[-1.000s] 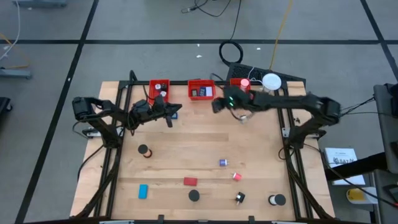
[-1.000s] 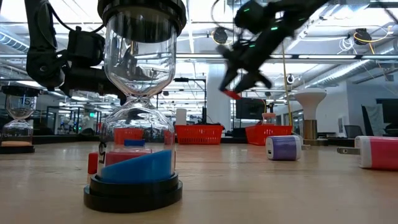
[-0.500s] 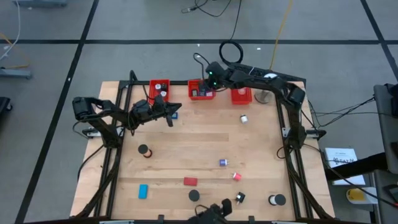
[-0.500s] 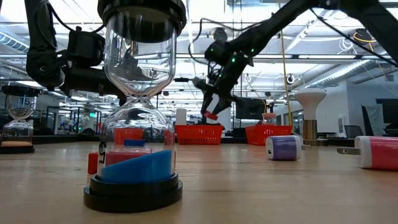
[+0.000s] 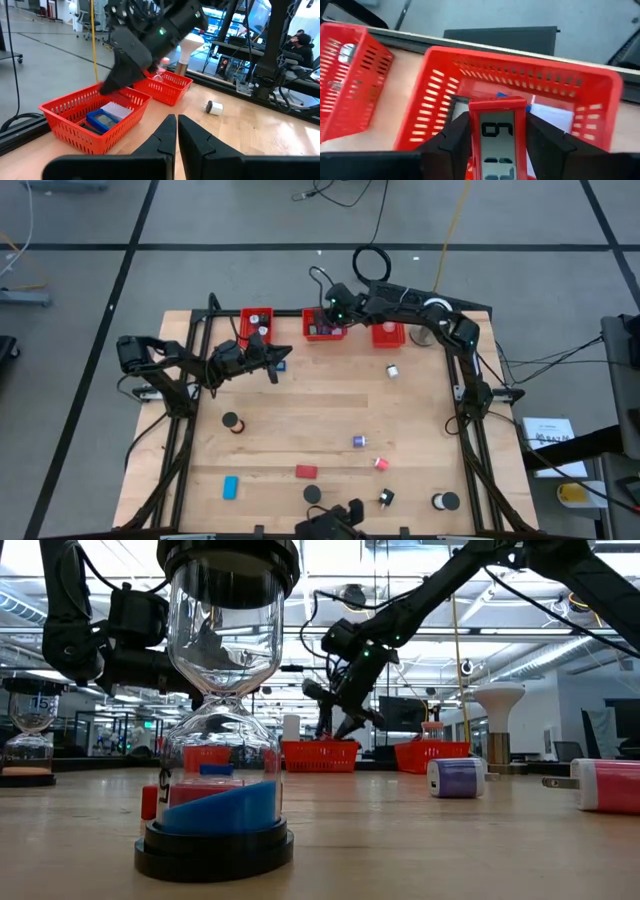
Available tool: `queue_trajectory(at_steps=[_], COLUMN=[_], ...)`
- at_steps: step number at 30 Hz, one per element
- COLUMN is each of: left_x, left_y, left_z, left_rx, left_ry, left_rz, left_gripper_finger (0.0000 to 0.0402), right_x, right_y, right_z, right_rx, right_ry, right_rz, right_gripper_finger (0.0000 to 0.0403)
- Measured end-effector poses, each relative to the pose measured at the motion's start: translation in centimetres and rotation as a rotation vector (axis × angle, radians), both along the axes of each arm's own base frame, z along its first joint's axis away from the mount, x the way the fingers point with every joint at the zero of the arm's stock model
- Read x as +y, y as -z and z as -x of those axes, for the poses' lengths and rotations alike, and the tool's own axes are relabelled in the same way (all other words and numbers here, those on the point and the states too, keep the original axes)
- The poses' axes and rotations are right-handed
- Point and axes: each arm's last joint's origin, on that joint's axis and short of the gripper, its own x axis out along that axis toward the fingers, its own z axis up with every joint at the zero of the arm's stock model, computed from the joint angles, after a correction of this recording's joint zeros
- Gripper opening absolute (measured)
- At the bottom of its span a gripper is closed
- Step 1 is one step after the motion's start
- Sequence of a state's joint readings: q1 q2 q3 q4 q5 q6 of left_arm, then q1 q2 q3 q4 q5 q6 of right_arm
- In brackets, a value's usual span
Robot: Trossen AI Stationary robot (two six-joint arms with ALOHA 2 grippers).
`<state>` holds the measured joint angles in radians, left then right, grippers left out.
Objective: Pick & Place Office items
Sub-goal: Put the red digital clock into the middle red bin
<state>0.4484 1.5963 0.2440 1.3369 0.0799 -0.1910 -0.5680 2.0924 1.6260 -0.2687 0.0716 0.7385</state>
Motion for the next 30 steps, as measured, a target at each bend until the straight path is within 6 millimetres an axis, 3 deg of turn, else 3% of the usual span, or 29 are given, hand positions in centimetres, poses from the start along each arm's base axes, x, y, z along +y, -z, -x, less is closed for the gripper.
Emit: queue_trajectory(at_steps=[6, 11, 21, 30], left_x=[0.0, -0.1, -0.1, -0.1], left_y=[0.0, 0.0, -0.1, -0.1], left_z=[0.0, -0.1, -0.1, -0.1], left_rx=[-0.006, -0.006, -0.008, -0.008], left_ry=[0.000, 0.003, 0.003, 0.003], left_rz=[0.004, 0.004, 0.003, 0.004], left_gripper_finger=[0.0017, 0.0017, 0.0017, 0.0017], right_x=[0.0, -0.2, -0.2, -0.2], right_y=[2.2, 0.9, 2.6, 2.5], right_z=[-0.6, -0.9, -1.0, -1.0], right_rx=[0.020, -0.043, -0.002, 0.002], right_ry=[0.007, 0.011, 0.011, -0.003], right_rz=[-0.024, 0.018, -0.016, 0.002], right_gripper_finger=[0.0149, 0.0155, 0.0158, 0.0161])
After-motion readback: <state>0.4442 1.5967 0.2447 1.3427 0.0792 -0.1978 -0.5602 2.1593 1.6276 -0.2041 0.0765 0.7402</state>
